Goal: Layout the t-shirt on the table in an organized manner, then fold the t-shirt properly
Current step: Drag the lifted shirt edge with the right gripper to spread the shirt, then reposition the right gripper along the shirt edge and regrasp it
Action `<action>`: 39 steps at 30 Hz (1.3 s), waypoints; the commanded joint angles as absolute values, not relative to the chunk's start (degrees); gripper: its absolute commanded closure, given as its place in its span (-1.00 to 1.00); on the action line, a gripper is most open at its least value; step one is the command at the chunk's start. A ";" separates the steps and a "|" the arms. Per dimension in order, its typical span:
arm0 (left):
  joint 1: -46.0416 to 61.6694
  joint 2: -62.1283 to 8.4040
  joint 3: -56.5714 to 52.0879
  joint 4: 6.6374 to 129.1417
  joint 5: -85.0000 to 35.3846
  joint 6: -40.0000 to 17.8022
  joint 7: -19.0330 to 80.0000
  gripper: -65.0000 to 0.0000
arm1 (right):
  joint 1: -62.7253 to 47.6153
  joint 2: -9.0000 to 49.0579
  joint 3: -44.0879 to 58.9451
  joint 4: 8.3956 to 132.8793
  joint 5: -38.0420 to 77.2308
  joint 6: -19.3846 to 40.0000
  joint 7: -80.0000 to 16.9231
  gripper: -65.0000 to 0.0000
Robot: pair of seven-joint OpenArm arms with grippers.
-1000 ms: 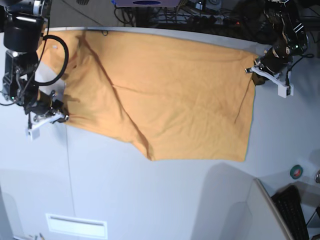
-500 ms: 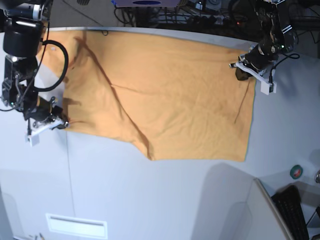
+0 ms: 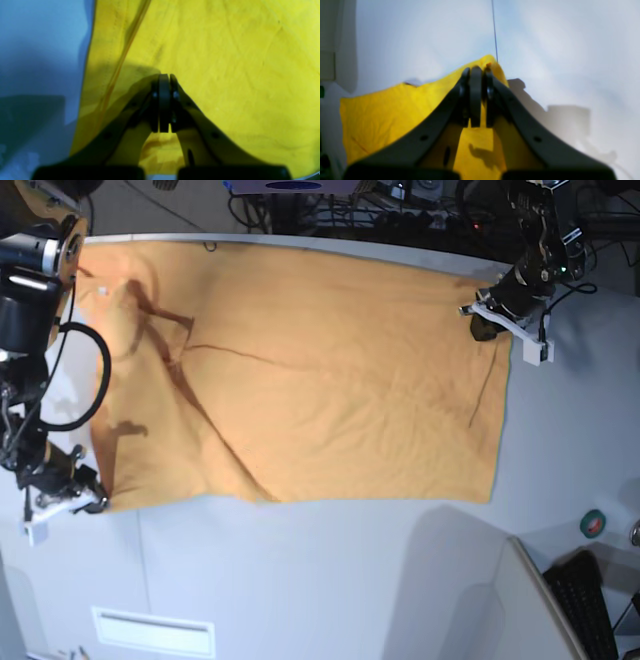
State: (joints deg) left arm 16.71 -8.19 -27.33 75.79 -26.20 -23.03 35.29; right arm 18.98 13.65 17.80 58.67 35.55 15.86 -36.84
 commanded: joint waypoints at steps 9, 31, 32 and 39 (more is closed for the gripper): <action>16.92 -9.63 -27.91 76.62 -26.24 -23.43 35.65 1.00 | 24.66 14.11 17.80 59.47 36.53 16.40 -28.88 1.00; 19.30 -9.54 -27.47 85.41 -26.68 -23.43 35.74 1.00 | 4.00 12.70 12.35 88.31 36.70 16.40 -31.08 1.00; 19.21 -9.45 -27.47 85.41 -26.68 -23.43 35.74 1.00 | 0.75 12.53 10.59 91.91 36.70 16.22 -33.19 1.00; 18.51 -9.45 -27.38 85.41 -26.33 -23.43 35.74 1.00 | -16.13 6.99 9.45 96.04 36.62 10.24 -37.93 1.00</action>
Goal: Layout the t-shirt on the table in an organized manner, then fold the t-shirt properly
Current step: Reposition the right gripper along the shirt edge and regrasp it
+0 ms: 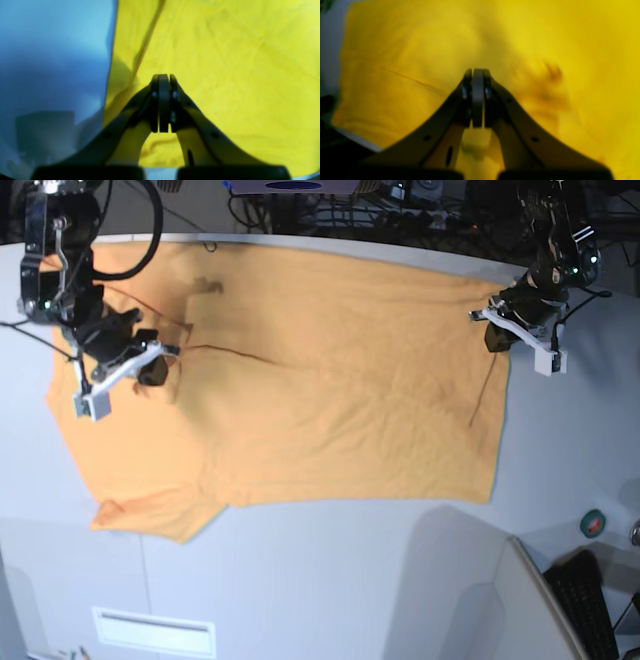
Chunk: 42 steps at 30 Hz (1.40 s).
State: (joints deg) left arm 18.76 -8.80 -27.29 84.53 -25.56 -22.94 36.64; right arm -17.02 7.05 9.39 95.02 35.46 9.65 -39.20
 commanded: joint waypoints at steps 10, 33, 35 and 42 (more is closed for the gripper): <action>18.77 -9.36 -26.15 85.58 -26.33 -23.43 35.74 1.00 | -22.73 3.91 1.63 96.04 27.38 7.96 -37.58 1.00; 18.51 -9.45 -25.71 79.25 -26.33 -23.43 35.38 1.00 | -16.31 0.92 8.57 89.10 3.30 5.23 -31.08 1.00; 18.59 -9.45 -25.71 79.43 -26.33 -23.43 35.38 1.00 | -14.55 2.24 8.75 87.60 3.30 5.23 -31.16 1.00; 18.95 -9.54 -25.71 79.78 -26.33 -23.43 35.38 1.00 | -11.56 4.35 10.15 88.13 3.30 4.88 -30.81 1.00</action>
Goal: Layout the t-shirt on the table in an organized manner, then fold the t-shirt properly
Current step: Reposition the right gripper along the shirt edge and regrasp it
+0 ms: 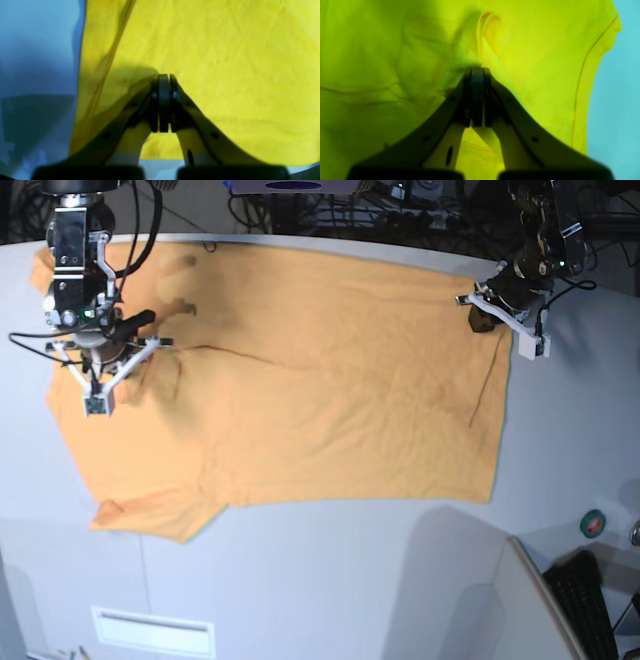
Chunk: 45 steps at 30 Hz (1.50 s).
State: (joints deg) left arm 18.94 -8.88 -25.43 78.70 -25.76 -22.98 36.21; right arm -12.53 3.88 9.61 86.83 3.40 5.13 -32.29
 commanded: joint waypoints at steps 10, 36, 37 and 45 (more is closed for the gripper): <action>19.12 -9.54 -25.89 79.78 -26.33 -23.43 35.38 1.00 | -8.40 7.60 15.52 92.79 3.30 3.56 -32.13 1.00; 18.68 -9.80 -26.33 79.34 -26.33 -23.43 35.38 1.00 | -7.69 10.86 9.63 78.20 3.38 3.74 -33.10 1.00; 18.68 -9.80 -26.33 79.60 -26.33 -23.43 35.38 1.00 | -6.55 11.30 9.63 76.44 3.38 3.74 -33.10 1.00; 18.77 -9.80 -26.42 80.04 -26.59 -23.43 35.38 1.00 | -2.51 12.09 9.63 73.45 3.38 3.74 -33.27 1.00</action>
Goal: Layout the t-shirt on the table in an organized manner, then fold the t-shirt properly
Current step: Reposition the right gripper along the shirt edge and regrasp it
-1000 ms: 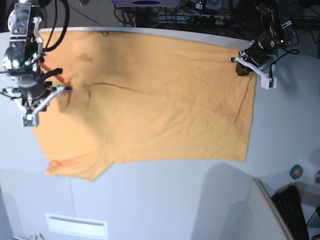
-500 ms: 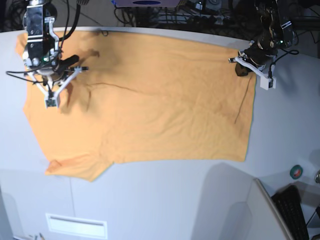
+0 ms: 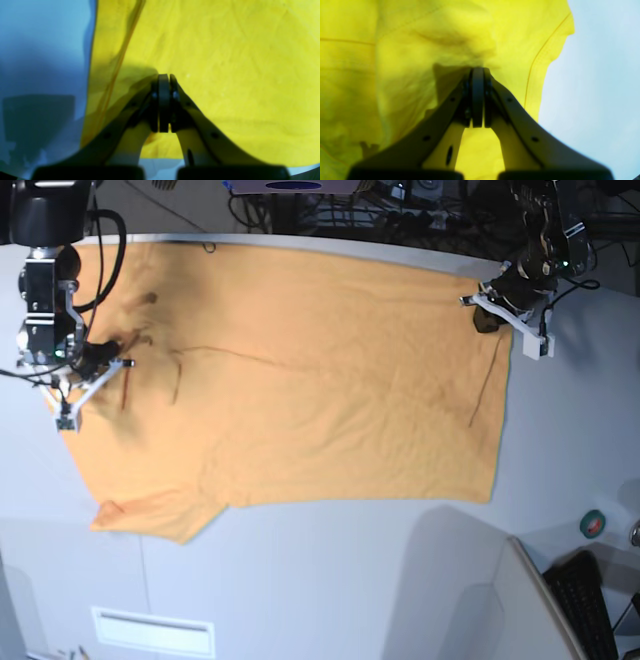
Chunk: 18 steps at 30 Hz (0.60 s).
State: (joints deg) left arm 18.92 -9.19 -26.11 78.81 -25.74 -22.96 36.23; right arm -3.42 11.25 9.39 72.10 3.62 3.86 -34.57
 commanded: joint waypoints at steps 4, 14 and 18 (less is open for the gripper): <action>19.21 -9.80 -26.42 83.03 -26.68 -23.43 35.47 1.00 | -6.46 11.56 9.19 82.07 3.38 3.74 -33.27 1.00; 17.27 -9.45 -25.80 83.74 -26.42 -23.43 35.47 1.00 | -3.91 11.65 9.54 76.79 3.47 3.74 -33.19 1.00; 17.10 -9.45 -25.89 83.65 -26.33 -23.43 35.38 1.00 | -5.93 9.71 7.60 81.01 3.56 3.74 -33.19 1.00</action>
State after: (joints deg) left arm 17.39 -8.88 -25.71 82.87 -25.69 -22.96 36.47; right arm -6.96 9.76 7.86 80.16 2.92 3.62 -34.11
